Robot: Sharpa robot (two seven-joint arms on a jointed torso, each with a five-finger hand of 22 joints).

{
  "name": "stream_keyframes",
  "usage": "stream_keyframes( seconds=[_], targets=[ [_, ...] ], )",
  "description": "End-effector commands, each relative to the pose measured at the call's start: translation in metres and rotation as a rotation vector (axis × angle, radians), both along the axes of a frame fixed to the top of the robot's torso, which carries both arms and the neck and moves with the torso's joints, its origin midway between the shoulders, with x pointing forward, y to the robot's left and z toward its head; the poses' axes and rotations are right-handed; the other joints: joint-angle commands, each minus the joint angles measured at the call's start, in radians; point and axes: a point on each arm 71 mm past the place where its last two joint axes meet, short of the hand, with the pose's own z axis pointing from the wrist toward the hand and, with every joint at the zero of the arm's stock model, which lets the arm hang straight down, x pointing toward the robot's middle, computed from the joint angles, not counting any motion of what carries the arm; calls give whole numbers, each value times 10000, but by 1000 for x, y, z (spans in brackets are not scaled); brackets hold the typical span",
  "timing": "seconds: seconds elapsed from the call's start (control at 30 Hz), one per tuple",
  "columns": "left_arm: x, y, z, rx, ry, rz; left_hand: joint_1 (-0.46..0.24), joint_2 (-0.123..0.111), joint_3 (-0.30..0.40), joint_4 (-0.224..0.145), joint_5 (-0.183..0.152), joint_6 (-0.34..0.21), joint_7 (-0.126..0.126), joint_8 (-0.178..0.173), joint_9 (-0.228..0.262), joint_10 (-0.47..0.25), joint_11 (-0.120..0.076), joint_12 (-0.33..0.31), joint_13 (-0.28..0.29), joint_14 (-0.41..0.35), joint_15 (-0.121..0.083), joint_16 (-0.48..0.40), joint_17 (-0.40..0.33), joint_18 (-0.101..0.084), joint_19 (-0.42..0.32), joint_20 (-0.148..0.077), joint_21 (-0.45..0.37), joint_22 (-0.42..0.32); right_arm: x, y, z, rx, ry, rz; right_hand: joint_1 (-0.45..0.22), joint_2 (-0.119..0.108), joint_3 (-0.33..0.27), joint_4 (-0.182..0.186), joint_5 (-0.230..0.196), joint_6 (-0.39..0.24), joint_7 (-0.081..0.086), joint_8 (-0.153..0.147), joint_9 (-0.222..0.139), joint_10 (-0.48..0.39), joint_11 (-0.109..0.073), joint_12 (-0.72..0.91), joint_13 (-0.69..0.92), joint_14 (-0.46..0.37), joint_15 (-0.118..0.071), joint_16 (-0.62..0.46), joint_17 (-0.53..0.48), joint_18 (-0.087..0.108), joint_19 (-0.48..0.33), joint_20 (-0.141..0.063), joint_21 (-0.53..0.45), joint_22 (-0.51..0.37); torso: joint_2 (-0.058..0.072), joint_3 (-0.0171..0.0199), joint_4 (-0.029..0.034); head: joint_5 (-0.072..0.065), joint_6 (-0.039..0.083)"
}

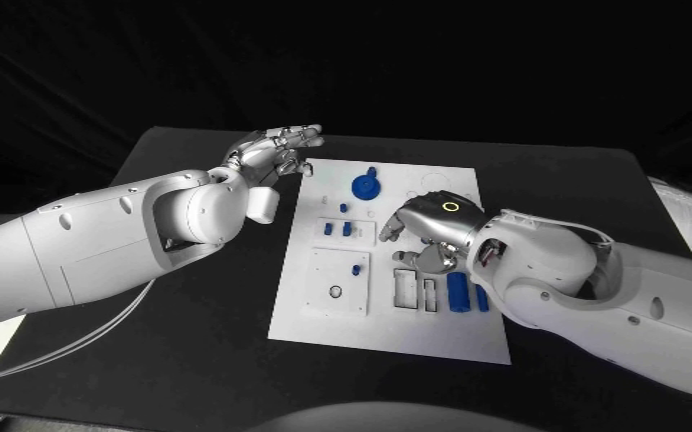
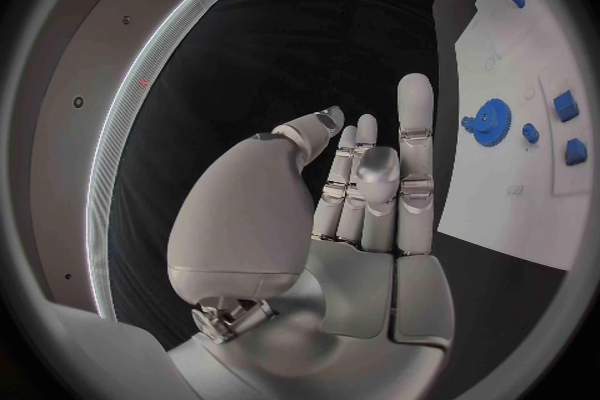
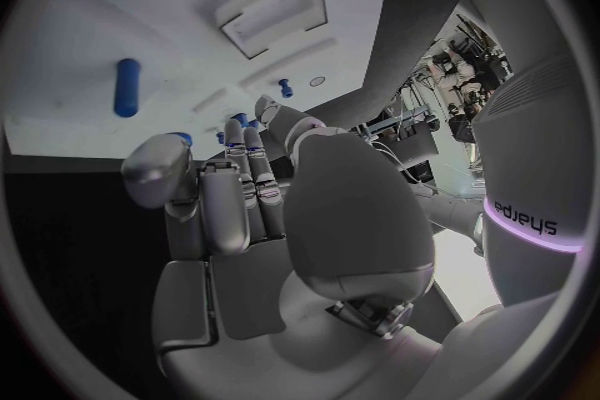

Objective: Assemble the parts on the task board

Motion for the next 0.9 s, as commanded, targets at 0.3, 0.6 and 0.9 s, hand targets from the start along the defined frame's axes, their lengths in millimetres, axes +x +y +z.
stream_keyframes(
  seconds=[0.3, 0.6, 0.9],
  targets=[
    [-1, -3, 1, -108, -86, -250, 17, 44, -9, -70, 60, -75, -28, 50, 1, -65, -10, 71, 11, -55, 9, -48, -27, 181, -76, -14, -47, -13, 27, -54, 9, -1057, -353, -1722, 64, -183, -1503, 377, 114, -480, -374, -30, -78, -527, -19, -43, -17, 468, -6, 23, -43, -1, 329, 73, 136, 313, 2, -2, -31, -154, 185],
    [-2, -4, -1, -98, -59, -286, 17, 44, -9, -70, 60, -75, -28, 50, 1, -65, -10, 71, 11, -55, 9, -48, -27, 181, -76, -14, -47, -13, 28, -50, -1, -1289, -70, -1607, 287, -28, -1785, 490, 115, -471, -403, -21, -71, -539, -37, 17, -9, 462, -11, 1, -107, 13, 321, 67, 91, 251, -1, -2, -7, -179, 197],
    [-2, -3, -1, -78, -47, -263, 23, 47, -10, -78, 59, -72, -29, 60, 3, -76, -9, 88, 13, -58, 9, -46, -32, 182, -78, -13, -49, -14, 27, -41, -12, -1374, 308, -1323, 504, 308, -1617, 585, 122, -226, -267, 17, -49, 317, -231, 358, 1, 481, -172, 44, -106, 5, 380, -56, 130, 310, 4, -8, -12, -131, 162]
  ],
)
